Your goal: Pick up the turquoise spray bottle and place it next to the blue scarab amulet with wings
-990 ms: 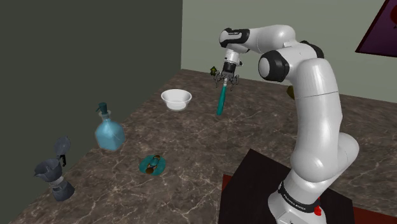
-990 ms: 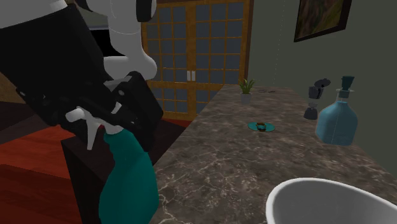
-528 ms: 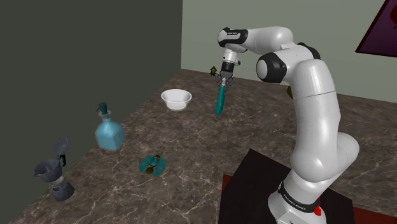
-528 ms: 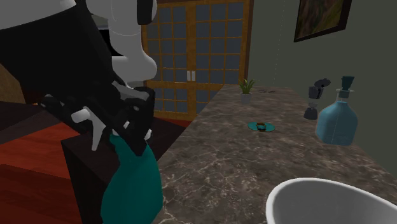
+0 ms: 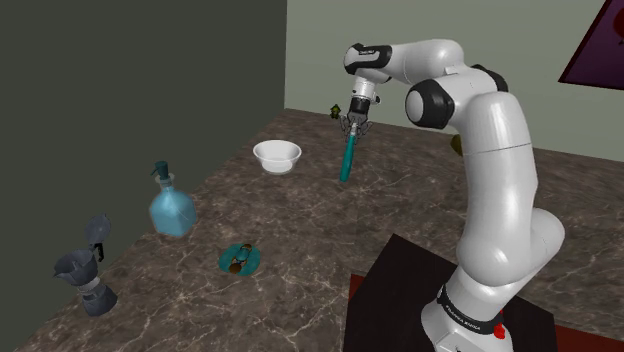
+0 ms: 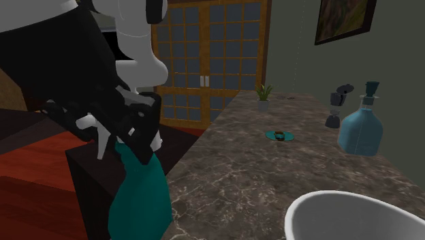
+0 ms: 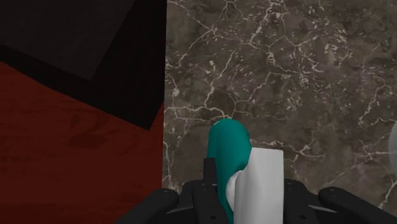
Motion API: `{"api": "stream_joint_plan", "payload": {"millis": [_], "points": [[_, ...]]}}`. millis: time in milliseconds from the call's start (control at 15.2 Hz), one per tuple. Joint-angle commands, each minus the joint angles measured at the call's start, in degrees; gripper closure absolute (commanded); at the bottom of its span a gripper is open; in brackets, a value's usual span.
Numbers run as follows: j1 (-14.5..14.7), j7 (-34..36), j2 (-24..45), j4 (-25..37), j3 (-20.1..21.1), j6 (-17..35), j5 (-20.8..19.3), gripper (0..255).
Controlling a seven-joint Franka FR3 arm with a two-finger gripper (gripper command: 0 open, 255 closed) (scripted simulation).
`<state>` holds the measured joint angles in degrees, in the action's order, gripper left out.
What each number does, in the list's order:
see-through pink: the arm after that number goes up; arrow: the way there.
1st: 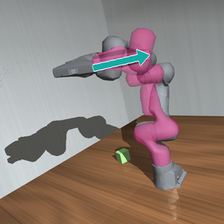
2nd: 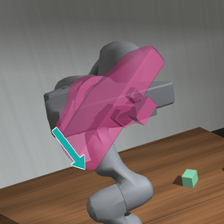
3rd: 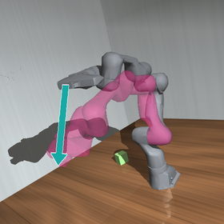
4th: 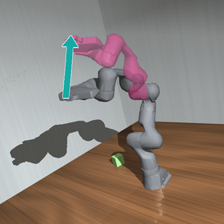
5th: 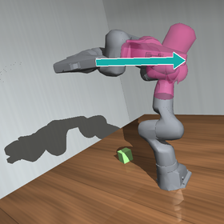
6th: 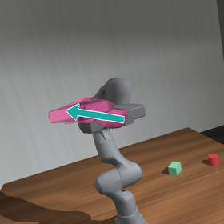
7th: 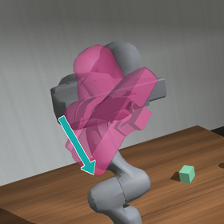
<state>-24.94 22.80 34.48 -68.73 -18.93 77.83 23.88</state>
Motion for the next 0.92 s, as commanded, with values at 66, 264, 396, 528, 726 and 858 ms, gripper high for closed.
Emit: {"api": "stream_joint_plan", "payload": {"millis": [66,264,396,528,726,858], "points": [[-0.61,0.25,4.62,1.11,0.51,-1.63,-0.18,255],[-0.98,0.87,4.36,3.03,0.64,-3.66,-0.23,255],[-1.22,1.28,4.28,4.46,0.68,-5.08,-0.20,255],[-1.47,1.70,4.29,6.03,0.69,-6.55,-0.13,255],[-1.93,2.38,4.45,8.65,0.77,-8.86,0.05,255],[-2.16,2.69,4.59,9.90,0.83,-9.90,0.14,255]]}}
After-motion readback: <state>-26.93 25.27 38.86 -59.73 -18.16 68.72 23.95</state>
